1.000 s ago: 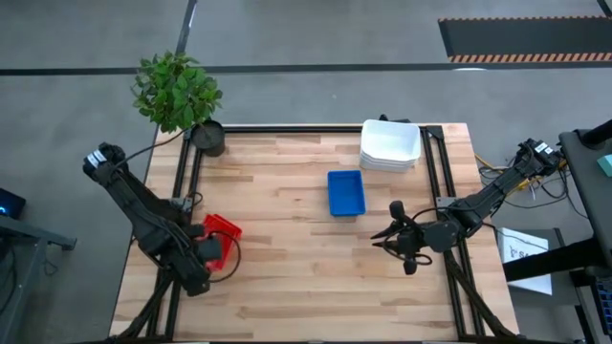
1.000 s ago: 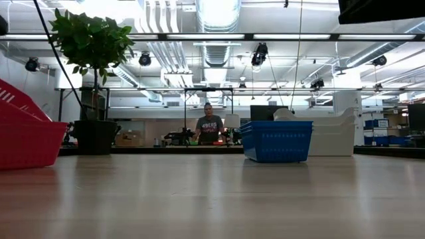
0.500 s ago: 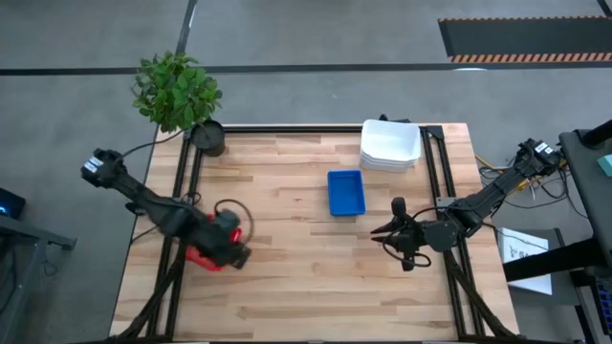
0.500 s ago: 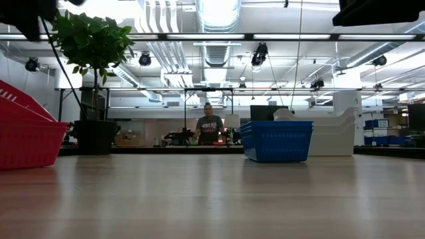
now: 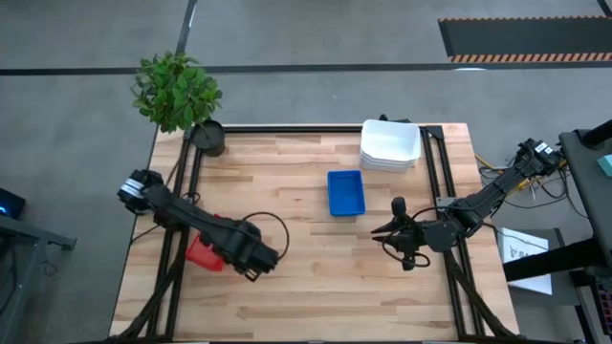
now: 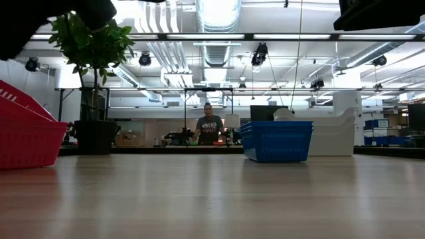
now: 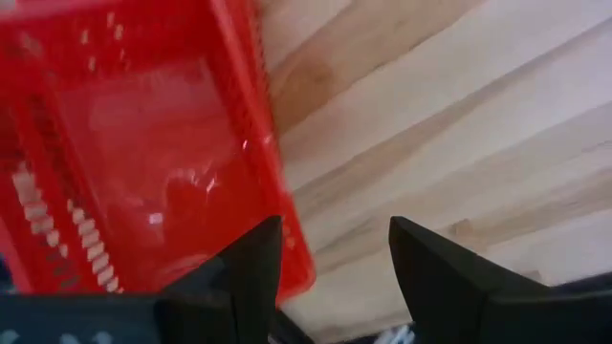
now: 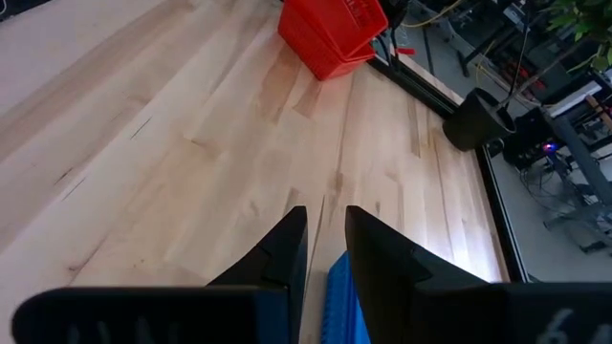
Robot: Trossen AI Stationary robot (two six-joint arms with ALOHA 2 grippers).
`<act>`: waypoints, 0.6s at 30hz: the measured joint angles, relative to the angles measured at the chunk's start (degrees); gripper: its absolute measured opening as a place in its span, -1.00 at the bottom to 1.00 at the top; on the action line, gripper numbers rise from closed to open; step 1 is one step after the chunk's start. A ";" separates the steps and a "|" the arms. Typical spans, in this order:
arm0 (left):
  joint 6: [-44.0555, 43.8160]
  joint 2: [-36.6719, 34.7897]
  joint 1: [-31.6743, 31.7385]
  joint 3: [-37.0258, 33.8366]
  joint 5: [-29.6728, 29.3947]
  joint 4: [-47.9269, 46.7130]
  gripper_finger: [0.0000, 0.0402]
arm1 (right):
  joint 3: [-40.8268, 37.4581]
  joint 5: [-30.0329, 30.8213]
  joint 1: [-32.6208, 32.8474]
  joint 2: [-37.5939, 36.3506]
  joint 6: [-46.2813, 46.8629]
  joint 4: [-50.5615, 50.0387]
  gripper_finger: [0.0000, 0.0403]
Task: Stack baskets by color
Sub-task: Stack the right red bin on the stacked red bin
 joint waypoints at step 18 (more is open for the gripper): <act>5.93 3.98 0.37 -7.45 -2.68 0.11 -0.13 | 0.00 -0.04 0.02 0.00 0.61 -0.81 -0.66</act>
